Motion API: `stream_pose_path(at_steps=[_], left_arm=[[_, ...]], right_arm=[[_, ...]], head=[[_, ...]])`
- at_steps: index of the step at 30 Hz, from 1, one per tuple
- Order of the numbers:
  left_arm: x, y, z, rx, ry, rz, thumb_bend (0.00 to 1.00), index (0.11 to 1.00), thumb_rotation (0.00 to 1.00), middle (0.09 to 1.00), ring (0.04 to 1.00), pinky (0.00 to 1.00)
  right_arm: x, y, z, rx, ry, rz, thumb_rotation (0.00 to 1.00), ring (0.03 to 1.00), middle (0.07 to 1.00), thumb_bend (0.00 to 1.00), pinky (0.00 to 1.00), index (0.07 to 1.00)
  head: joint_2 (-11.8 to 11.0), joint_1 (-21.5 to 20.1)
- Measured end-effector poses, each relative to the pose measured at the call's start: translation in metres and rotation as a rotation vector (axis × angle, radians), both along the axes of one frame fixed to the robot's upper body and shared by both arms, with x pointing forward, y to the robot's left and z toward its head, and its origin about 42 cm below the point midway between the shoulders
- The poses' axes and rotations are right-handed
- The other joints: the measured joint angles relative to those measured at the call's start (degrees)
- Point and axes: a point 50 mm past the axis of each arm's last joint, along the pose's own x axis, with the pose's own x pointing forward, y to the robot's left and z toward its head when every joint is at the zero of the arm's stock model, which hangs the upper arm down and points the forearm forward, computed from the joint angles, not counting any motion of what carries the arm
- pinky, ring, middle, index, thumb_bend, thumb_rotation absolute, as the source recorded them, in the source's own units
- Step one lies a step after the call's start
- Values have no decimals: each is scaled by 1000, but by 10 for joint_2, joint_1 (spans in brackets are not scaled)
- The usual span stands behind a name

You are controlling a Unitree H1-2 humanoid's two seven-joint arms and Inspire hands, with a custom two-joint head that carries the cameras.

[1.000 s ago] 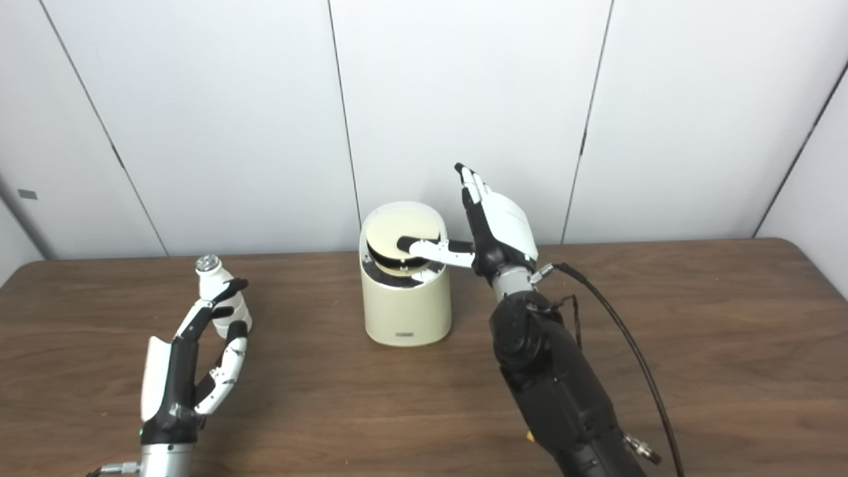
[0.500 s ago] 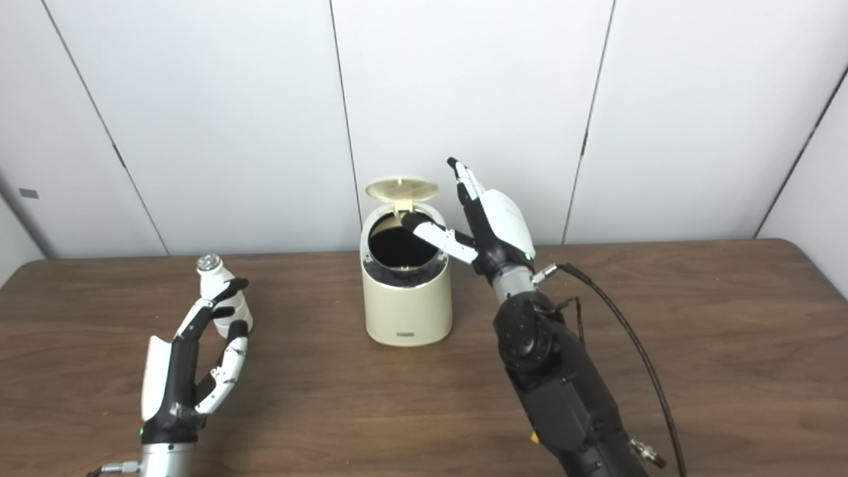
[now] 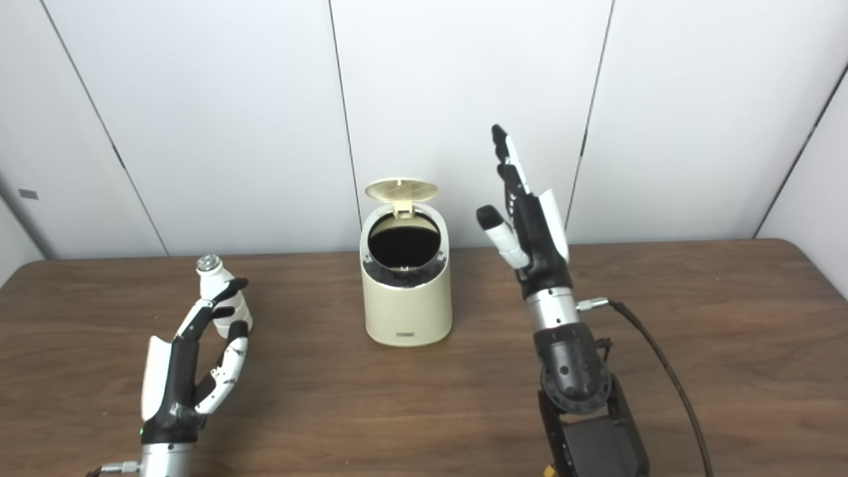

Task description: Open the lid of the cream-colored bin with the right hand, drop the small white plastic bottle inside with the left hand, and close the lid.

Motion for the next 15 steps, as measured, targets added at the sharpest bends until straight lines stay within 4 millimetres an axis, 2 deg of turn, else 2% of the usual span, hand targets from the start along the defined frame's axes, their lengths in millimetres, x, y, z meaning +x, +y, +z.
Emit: stream_pose_path(at_steps=[1, 2, 4, 6, 8, 9, 11, 15], left_arm=[[0, 0, 0, 0, 0, 0, 209, 814, 647, 843, 830, 735], [0, 0, 0, 0, 0, 0, 208, 813, 639, 843, 829, 732], [0, 0, 0, -1, -1, 0, 212, 812, 645, 844, 829, 734], [0, 0, 0, -1, 0, 0, 215, 812, 668, 844, 830, 735], [0, 1, 0, 2, 1, 1, 212, 807, 674, 840, 826, 732], [-1, 1, -1, 3, 2, 1, 211, 806, 672, 839, 825, 731], [-1, 2, -1, 6, 2, 2, 204, 803, 670, 836, 822, 727], [-1, 3, -1, 6, 3, 3, 212, 805, 680, 840, 826, 733]], right_arm=[[-7, -7, -1, 15, -24, -20, 1000, 959, 953, 772, 942, 922], [-13, -15, -5, 31, -31, -39, 999, 947, 940, 678, 937, 910], [-27, -31, -22, 70, -15, -71, 978, 912, 909, 428, 907, 891], [-43, -47, -47, 94, 36, -109, 886, 889, 889, 278, 873, 878], [-59, -59, -72, 87, 77, -138, 722, 868, 866, 250, 846, 846], [-63, -65, -84, 82, 97, -149, 691, 865, 862, 252, 840, 839], [-70, -78, -104, 62, 141, -181, 605, 816, 821, 270, 764, 800], [-85, -86, -117, 43, 164, -219, 525, 777, 789, 268, 707, 772]], head=[[0, -2], [0, -2], [-1, -2], [-1, -3], [-1, -3], [-2, -3], [-1, -2], [0, -1]])
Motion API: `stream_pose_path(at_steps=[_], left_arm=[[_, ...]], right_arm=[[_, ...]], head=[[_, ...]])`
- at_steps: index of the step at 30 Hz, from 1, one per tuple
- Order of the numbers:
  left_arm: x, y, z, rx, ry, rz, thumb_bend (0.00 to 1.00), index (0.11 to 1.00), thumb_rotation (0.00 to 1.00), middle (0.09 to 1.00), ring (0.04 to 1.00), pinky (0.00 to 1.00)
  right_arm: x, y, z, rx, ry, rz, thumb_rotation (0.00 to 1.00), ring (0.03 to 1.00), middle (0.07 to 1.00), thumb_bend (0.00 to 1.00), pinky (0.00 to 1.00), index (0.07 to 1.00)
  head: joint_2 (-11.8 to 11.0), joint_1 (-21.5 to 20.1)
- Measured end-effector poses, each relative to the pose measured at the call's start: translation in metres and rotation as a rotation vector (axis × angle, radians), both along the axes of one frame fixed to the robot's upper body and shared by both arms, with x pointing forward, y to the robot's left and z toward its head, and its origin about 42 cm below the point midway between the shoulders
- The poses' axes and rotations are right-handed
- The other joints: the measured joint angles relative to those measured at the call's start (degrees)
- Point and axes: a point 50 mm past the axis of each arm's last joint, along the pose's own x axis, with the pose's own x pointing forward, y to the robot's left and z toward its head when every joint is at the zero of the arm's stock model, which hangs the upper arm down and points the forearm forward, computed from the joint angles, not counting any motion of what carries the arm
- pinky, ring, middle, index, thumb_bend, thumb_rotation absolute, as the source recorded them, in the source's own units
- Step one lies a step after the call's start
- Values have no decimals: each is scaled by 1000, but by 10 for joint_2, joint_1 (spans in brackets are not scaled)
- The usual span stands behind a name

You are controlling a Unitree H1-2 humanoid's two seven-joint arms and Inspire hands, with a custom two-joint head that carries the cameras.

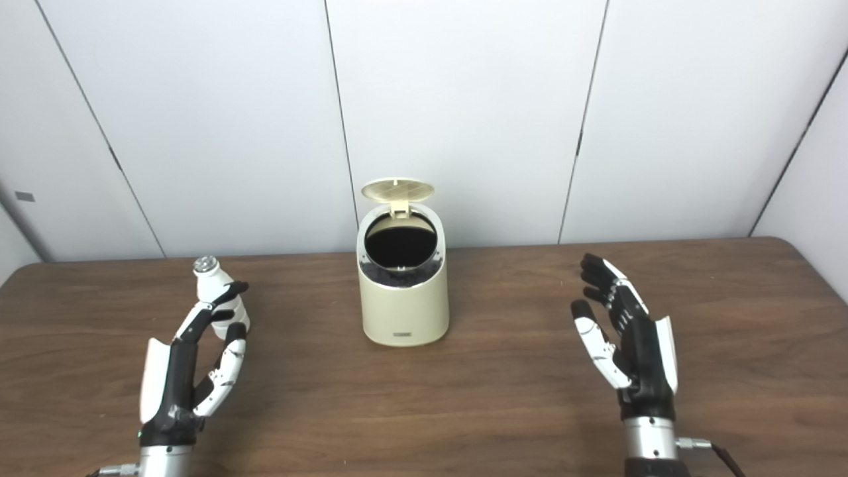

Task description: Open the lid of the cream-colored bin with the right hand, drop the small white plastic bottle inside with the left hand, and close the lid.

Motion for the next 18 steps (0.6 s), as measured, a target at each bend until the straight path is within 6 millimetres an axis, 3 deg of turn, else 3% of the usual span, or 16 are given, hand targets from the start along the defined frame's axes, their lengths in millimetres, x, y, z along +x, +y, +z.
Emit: stream_pose_path(at_steps=[3, 5, 8, 12, 15, 18], left_arm=[[0, 0, 0, -1, -1, 0, 203, 809, 682, 841, 827, 736], [0, 0, 0, -1, -1, 0, 207, 812, 688, 841, 825, 735], [0, 0, 0, 0, 0, 1, 206, 810, 691, 837, 819, 726], [0, 0, 0, 0, -1, 2, 216, 818, 697, 842, 822, 726], [0, 1, 0, -2, -4, 7, 222, 823, 669, 841, 816, 708], [-2, 1, 3, -3, -46, 49, 319, 810, 566, 823, 809, 697]], right_arm=[[-2, 1, 0, -9, -22, -1, 479, 764, 774, 252, 695, 756], [-3, 1, 0, -2, -27, -10, 578, 763, 773, 243, 696, 767], [-4, 2, 0, 8, -38, -23, 645, 772, 785, 250, 700, 776], [-4, 2, -1, 6, -41, -29, 669, 773, 789, 260, 701, 781], [-4, 1, -1, 8, -42, -35, 692, 779, 797, 272, 716, 792], [-3, 1, 0, 6, -44, -45, 753, 781, 799, 296, 720, 796]], head=[[2, -1], [2, -1], [2, -2], [1, 1], [1, 3], [1, 5]])
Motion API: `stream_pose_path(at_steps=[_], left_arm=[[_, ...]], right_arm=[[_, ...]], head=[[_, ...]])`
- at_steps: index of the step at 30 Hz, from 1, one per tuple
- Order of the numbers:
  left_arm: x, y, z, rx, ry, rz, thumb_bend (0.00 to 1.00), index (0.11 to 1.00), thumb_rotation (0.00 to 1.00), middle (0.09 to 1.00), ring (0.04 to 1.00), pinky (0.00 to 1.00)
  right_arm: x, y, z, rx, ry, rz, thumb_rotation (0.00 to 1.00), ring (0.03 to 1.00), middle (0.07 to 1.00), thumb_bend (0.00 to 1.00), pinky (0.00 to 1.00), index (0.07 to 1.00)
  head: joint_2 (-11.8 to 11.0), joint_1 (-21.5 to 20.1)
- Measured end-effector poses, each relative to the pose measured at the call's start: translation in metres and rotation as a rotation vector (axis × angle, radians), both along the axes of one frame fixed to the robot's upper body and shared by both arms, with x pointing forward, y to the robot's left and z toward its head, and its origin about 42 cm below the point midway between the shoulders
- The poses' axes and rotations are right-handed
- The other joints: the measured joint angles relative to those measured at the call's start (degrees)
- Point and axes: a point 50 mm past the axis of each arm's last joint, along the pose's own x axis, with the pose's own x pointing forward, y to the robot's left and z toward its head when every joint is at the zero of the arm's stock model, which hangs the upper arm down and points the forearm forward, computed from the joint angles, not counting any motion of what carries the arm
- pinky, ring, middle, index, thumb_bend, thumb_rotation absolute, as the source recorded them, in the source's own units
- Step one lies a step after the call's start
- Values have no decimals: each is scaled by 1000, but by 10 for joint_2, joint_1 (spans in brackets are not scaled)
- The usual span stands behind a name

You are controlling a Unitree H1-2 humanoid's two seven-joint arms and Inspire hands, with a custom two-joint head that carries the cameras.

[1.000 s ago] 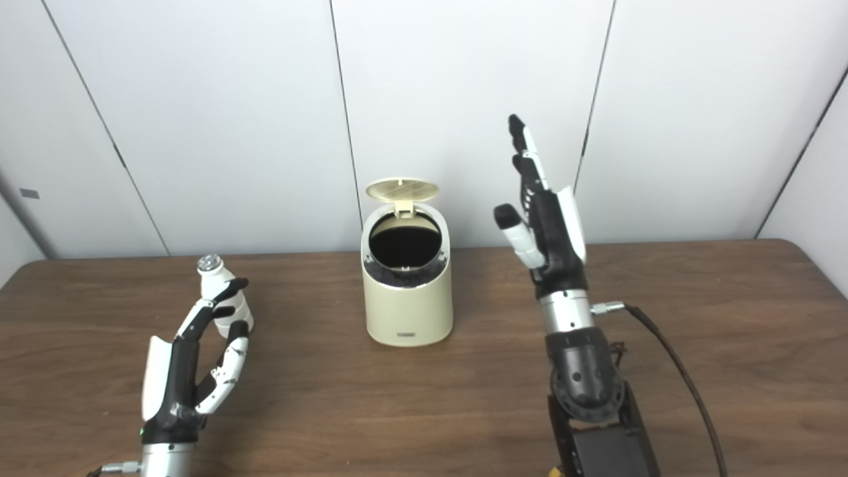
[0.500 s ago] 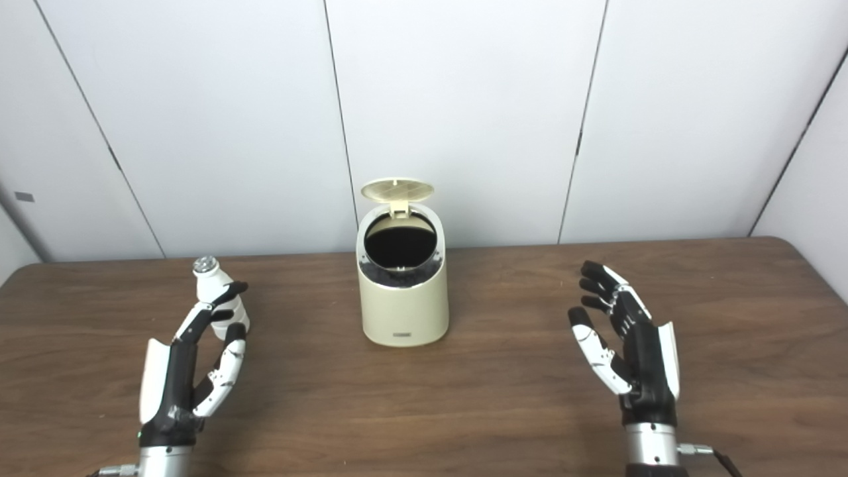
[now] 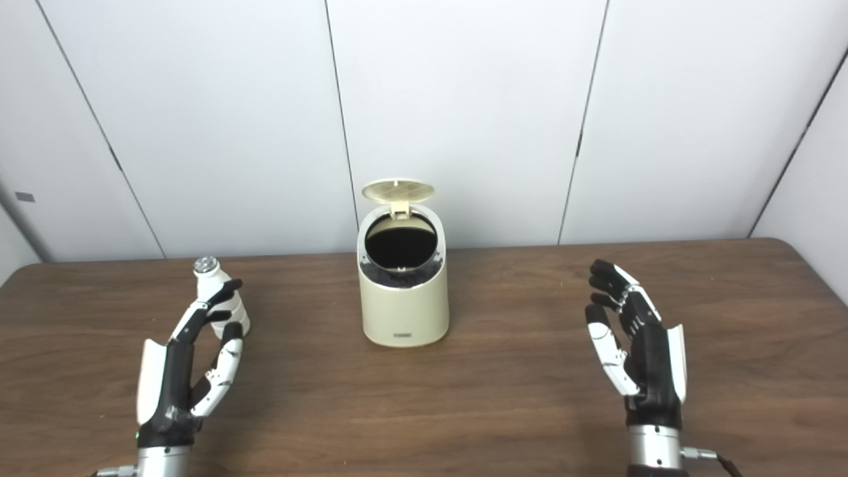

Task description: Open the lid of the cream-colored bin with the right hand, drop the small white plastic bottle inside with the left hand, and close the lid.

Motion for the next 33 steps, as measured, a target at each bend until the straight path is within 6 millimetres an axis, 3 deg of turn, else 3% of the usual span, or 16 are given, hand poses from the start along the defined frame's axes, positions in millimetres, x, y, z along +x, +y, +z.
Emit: stream_pose_path(at_steps=[3, 5, 7, 10, 12, 13, 18, 24, 28, 30, 33], left_arm=[[-12, 1, 7, -21, -61, 38, 491, 726, 280, 729, 730, 627], [-22, 1, 15, -53, -113, 60, 561, 689, 208, 677, 680, 590], [-27, 4, 29, -78, -175, 76, 649, 712, 221, 685, 669, 585], [-28, 15, 51, -101, -213, 119, 864, 881, 332, 874, 881, 810], [-20, 22, 57, -118, -168, 160, 945, 941, 368, 938, 920, 809], [-16, 25, 55, -125, -127, 187, 965, 952, 372, 945, 914, 787], [3, 25, 34, -156, 12, 241, 965, 998, 360, 998, 987, 933], [23, 28, 26, -173, 88, 300, 1000, 1000, 428, 985, 939, 841], [35, 25, 25, -199, 195, 318, 1000, 1000, 527, 1000, 982, 868], [41, 21, 24, -221, 247, 298, 1000, 1000, 538, 1000, 987, 869], [48, 16, 15, -258, 309, 297, 1000, 1000, 484, 975, 907, 754]], right_arm=[[0, 0, 0, 1, -2, -7, 743, 779, 798, 288, 717, 796], [0, -2, 0, -2, -1, -18, 747, 777, 795, 300, 715, 793], [0, -3, -1, -5, 3, -22, 766, 776, 795, 312, 716, 796], [2, -3, -3, -3, 8, -23, 773, 781, 799, 311, 721, 798], [2, -5, -3, 3, 8, -22, 768, 782, 802, 304, 720, 800], [2, -5, -3, 8, 8, -21, 765, 785, 804, 302, 723, 801], [1, -7, -3, 20, 9, -14, 771, 785, 805, 312, 721, 802], [1, -12, -4, 34, 17, -6, 722, 786, 805, 266, 721, 798], [1, -15, -6, 50, 23, 2, 662, 791, 806, 211, 716, 799], [2, -16, -6, 59, 26, 7, 664, 785, 803, 210, 706, 797], [2, -18, -6, 59, 27, 14, 714, 773, 794, 202, 680, 787]], head=[[2, 4], [3, 4], [3, 4], [1, 7], [-2, 14], [-2, 17], [-2, 36], [-4, 80], [-10, 114], [-12, 134], [-16, 150]])
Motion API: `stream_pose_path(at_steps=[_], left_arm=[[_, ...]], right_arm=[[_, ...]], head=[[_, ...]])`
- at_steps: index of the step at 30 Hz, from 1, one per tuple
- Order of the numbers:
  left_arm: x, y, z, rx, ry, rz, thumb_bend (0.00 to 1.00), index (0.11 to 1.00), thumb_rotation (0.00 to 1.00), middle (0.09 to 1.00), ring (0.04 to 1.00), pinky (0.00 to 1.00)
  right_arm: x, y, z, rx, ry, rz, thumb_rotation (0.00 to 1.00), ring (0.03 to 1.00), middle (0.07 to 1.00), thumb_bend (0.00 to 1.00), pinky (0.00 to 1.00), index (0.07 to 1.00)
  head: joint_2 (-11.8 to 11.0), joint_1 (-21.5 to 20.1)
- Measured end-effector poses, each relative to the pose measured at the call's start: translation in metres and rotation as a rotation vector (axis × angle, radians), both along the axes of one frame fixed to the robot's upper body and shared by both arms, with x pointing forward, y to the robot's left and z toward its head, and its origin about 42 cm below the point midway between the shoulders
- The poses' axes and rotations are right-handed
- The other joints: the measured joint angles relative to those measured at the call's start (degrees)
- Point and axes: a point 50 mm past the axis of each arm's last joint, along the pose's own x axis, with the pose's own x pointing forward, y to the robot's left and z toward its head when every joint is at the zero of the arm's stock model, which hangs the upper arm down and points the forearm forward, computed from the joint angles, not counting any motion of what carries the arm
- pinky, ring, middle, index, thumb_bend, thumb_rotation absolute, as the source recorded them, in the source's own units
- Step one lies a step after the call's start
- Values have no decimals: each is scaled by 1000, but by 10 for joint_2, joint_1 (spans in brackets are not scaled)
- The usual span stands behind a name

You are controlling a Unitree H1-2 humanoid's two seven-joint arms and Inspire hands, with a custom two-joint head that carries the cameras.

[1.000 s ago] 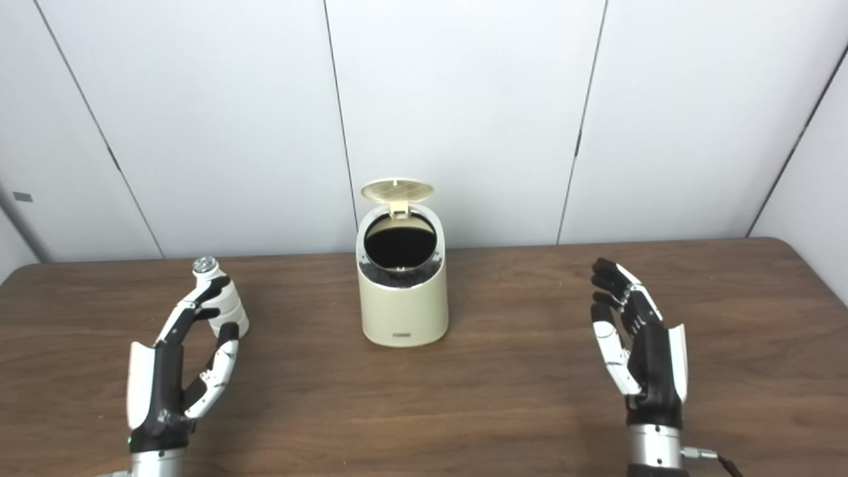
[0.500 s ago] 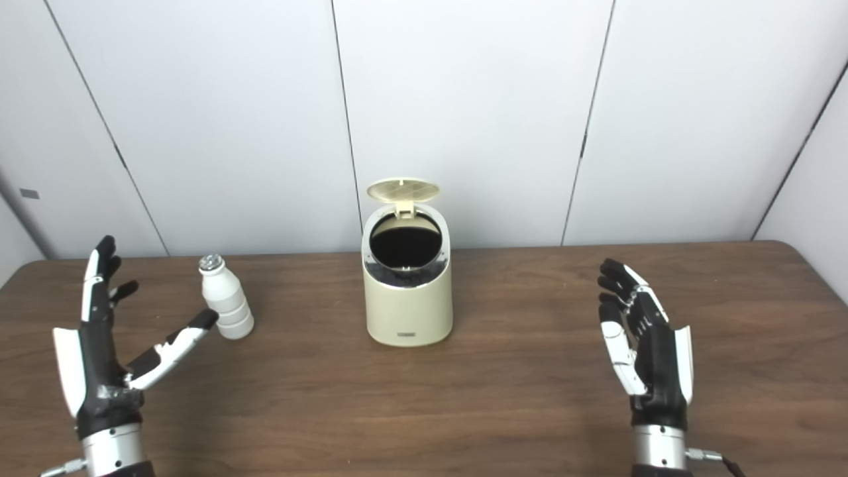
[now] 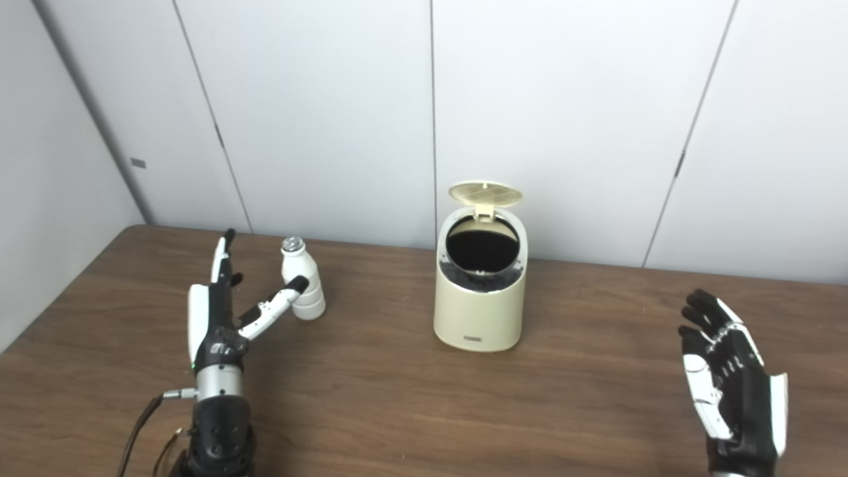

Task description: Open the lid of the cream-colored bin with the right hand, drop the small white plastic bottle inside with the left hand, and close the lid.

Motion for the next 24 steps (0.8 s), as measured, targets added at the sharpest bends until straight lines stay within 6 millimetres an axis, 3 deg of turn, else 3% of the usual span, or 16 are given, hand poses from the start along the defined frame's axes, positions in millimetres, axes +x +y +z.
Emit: stream_pose_path(at_steps=[3, 8, 13, 21, 24], left_arm=[[4, -4, -10, -55, 28, 31, 1000, 1000, 454, 926, 831, 661], [8, -8, -24, -65, 72, 35, 1000, 945, 459, 856, 767, 626], [10, -6, -31, -58, 84, 39, 1000, 907, 464, 845, 813, 714], [22, -5, -38, 46, 97, 56, 1000, 858, 380, 823, 786, 673], [29, -3, -37, 94, 111, 72, 1000, 835, 357, 808, 751, 615]], right_arm=[[0, -1, 0, -1, 1, 8, 716, 764, 785, 181, 659, 775], [-4, -5, 2, -10, 25, 3, 719, 747, 773, 184, 630, 765], [-14, -14, 3, -26, 62, -31, 728, 725, 758, 209, 601, 748], [-17, -11, 9, -48, 62, -24, 718, 713, 745, 197, 576, 729], [-17, -10, 10, -52, 63, -15, 742, 703, 734, 207, 552, 718]], head=[[-4, 18], [-4, 27], [-4, 28], [-4, 50], [-4, 50]])
